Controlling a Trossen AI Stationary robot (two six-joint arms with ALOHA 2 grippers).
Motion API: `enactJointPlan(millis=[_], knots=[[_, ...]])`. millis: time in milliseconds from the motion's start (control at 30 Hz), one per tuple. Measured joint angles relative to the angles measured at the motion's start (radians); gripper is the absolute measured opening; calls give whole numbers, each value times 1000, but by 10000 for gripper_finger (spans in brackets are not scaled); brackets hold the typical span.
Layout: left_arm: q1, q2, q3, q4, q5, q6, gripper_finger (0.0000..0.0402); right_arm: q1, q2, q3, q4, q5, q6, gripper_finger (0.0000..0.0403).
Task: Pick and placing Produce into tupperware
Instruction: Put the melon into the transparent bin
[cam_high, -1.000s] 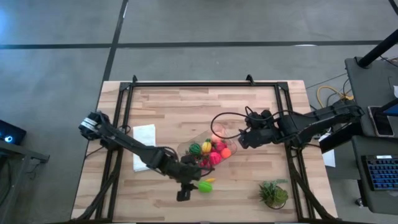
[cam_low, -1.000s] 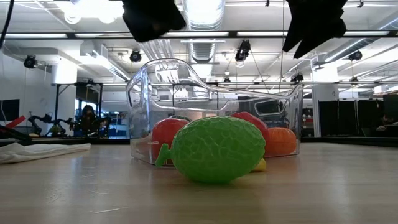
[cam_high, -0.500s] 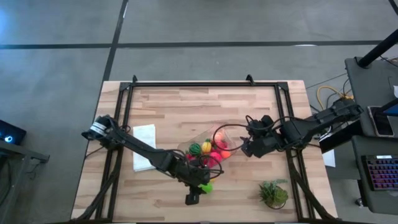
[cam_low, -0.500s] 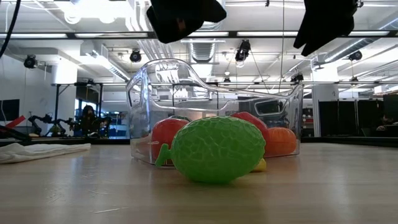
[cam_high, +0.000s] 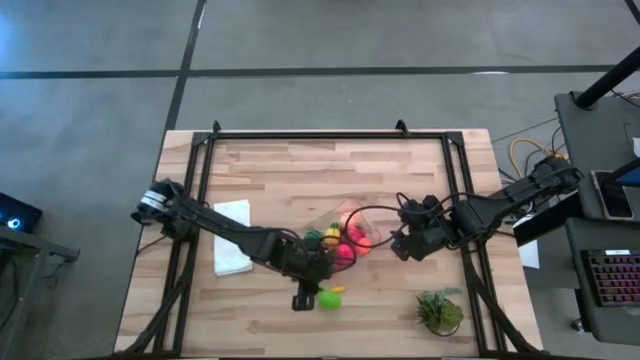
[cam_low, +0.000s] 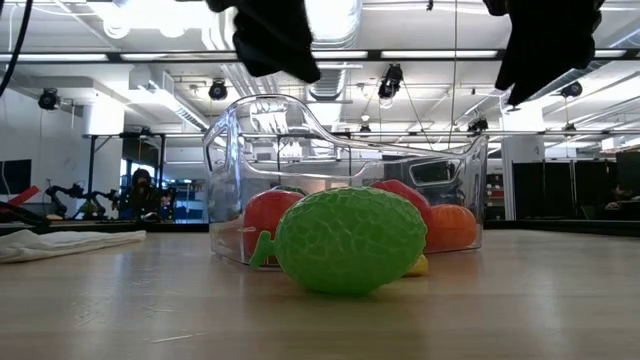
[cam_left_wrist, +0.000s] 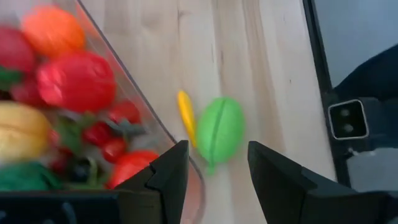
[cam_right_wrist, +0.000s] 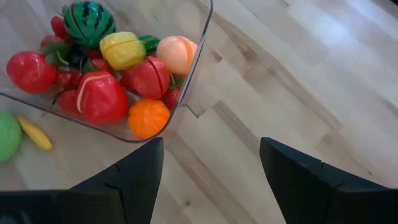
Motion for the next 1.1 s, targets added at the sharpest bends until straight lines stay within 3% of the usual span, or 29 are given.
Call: enactJointPlan(millis=[267,500,800,1100], knots=[[10,-6,-1,-6,30,73,151,-1,0,41,38,34,29,258],[21,-7,-3,-22,162,194,151,-1,0,94,125,118,-7,258],[33,-8,-3,-90,225,342,151,-3,0,118,138,141,44,258],[42,-9,-3,-161,220,533,151,-3,6,118,198,141,118,258]])
